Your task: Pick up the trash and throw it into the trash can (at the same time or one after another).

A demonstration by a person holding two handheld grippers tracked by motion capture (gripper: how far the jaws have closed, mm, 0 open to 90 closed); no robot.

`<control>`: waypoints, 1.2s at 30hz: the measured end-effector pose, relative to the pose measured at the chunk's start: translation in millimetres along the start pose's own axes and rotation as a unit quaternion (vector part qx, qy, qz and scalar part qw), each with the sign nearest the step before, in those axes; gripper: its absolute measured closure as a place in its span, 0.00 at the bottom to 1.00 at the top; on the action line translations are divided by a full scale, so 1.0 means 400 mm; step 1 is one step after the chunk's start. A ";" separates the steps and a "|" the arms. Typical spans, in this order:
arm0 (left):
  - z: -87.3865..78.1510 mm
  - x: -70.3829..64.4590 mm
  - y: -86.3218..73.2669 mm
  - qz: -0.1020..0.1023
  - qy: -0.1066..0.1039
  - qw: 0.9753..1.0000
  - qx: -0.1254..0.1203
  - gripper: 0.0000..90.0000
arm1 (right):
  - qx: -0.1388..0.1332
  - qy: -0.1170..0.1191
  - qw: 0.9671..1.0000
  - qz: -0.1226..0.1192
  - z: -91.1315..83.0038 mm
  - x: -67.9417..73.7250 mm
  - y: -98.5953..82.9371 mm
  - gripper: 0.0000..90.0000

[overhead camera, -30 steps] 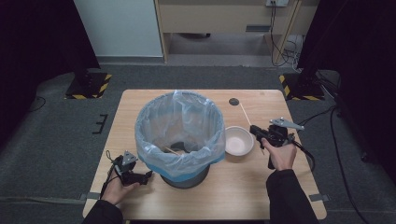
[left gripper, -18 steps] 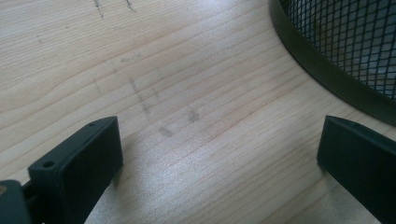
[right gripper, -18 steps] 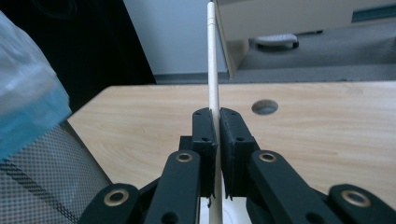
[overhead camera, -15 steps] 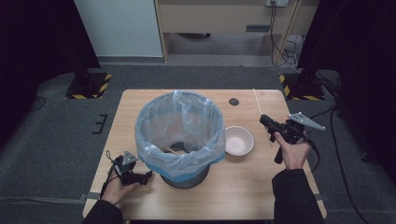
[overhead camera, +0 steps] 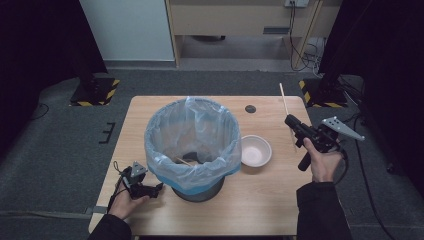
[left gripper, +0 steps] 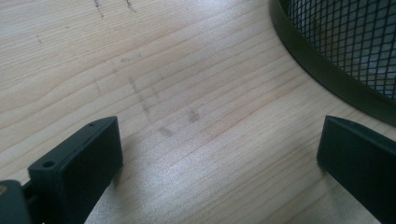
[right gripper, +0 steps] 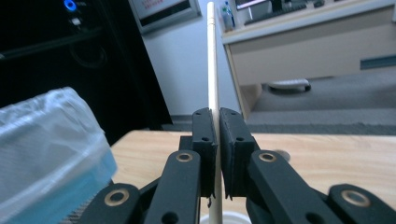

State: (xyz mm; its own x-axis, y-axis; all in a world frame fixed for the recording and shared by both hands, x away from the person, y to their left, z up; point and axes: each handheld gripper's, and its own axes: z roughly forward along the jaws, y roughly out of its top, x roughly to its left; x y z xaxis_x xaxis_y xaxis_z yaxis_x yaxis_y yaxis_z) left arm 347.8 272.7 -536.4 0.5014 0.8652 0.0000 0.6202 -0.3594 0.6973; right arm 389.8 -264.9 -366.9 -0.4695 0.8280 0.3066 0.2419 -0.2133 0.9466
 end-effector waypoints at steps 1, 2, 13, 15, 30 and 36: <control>0.000 0.000 0.000 0.000 0.000 1.000 0.000 0.00 | -0.006 0.003 1.000 0.001 -0.003 0.003 0.005 0.95; 0.000 0.000 0.000 0.000 0.000 1.000 0.000 0.00 | -0.011 0.007 1.000 -0.001 -0.007 0.006 0.011 0.95; 0.000 0.000 0.000 0.000 0.000 1.000 0.000 0.00 | -0.051 0.041 0.998 -0.008 -0.031 0.048 0.055 0.95; 0.000 0.000 0.000 0.000 0.000 1.000 0.000 0.00 | -0.056 0.045 0.997 -0.009 -0.035 0.055 0.062 0.95; 0.000 0.000 0.000 0.000 0.000 1.000 0.000 0.00 | -0.080 0.089 0.992 -0.036 -0.049 0.128 0.107 0.95; 0.000 0.000 0.000 0.000 0.000 1.000 0.000 0.00 | -0.087 0.104 0.990 -0.045 -0.046 0.158 0.123 0.95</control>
State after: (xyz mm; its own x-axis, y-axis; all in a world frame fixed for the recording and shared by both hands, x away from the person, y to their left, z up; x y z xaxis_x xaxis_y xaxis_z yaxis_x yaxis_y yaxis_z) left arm 347.8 272.6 -536.4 0.5011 0.8654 0.0002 0.6202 -0.3593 0.6973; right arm 356.4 -232.5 -299.1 -0.6511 0.7270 0.2178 0.0506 -0.2447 0.9683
